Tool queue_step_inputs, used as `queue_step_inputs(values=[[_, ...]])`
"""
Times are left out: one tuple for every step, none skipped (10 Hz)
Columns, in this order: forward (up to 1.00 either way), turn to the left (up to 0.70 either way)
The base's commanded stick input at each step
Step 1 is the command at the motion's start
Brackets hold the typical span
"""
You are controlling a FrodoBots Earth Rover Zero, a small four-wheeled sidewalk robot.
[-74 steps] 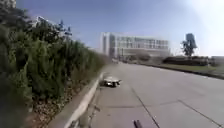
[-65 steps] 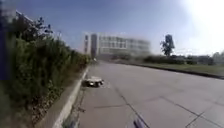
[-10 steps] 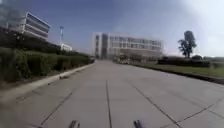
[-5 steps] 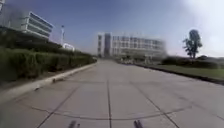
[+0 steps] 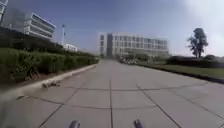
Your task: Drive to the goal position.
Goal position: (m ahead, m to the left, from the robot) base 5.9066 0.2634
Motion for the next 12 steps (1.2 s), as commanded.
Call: queue_step_inputs(values=[[1.00, -0.40], [1.00, -0.40], [1.00, -0.27], [1.00, 0.02], [1.00, 0.02], [1.00, 0.00], [1.00, 0.00], [1.00, 0.01], [1.00, 0.00], [1.00, 0.04], [1.00, 0.06], [1.00, 0.01]])
